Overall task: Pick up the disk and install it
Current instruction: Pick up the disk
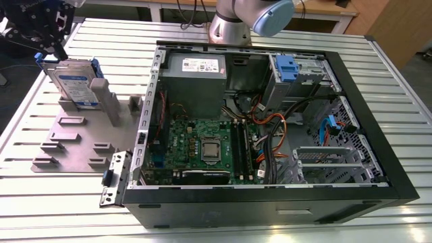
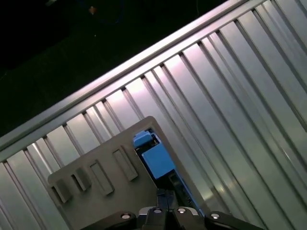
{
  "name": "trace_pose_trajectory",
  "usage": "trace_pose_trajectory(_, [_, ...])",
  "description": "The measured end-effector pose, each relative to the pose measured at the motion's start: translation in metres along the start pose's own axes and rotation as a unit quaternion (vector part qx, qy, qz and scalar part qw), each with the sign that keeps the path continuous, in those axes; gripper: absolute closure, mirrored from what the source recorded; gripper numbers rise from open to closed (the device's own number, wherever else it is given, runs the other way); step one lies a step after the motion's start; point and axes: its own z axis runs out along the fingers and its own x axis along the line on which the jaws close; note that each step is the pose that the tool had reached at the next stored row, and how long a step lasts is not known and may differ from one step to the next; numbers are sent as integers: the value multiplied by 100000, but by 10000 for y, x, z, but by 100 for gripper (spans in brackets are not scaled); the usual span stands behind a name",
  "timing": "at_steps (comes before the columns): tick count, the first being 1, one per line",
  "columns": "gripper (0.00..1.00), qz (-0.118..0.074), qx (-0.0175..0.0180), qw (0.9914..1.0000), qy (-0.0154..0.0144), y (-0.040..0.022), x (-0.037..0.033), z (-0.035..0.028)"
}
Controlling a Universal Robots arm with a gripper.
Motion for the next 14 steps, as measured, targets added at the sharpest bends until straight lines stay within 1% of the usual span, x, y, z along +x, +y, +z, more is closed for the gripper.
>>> trace_pose_trajectory(2, [89,-1796,-44,99984,77,0,0,3])
trace_pose_trajectory(3, [89,-2750,-69,99962,118,0,0,4])
trace_pose_trajectory(5, [89,-4543,-114,99896,204,0,0,6])
trace_pose_trajectory(7, [89,-6328,-157,99799,281,-1,0,8])
trace_pose_trajectory(9, [89,-8111,-200,99670,361,-1,0,10])
trace_pose_trajectory(12, [89,-10793,-266,99414,482,-1,0,13])
trace_pose_trajectory(14, [89,-12430,-312,99222,543,-1,1,15])
